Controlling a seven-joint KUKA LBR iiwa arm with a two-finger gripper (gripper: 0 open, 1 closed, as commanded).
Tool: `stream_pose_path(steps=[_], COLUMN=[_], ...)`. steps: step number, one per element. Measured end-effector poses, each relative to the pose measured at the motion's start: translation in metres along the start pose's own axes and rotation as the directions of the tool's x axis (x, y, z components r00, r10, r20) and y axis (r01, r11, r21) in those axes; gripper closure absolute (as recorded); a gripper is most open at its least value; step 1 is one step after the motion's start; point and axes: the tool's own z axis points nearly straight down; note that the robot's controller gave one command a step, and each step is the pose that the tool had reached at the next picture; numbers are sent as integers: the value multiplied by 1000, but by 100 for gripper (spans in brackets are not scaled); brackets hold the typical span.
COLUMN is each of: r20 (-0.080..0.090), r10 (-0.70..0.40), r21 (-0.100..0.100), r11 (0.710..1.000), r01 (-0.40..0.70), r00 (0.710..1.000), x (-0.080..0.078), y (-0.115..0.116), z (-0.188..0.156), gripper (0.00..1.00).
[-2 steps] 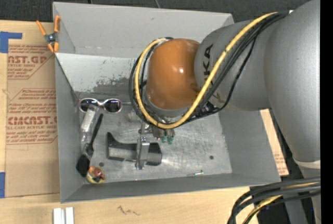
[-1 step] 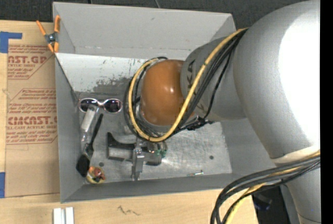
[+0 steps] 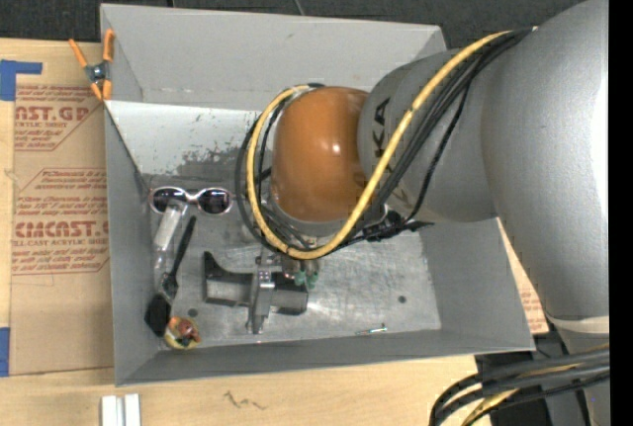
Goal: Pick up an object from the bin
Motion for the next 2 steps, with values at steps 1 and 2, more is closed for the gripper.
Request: stream_pose_path(steps=[1,2], r20=[9,14], r10=[-63,222], r21=[-2,-7], r11=[998,975], r01=[63,-221], r00=[998,975], x=[4,10], y=[-5,3], z=[56,75], gripper=[0,100])
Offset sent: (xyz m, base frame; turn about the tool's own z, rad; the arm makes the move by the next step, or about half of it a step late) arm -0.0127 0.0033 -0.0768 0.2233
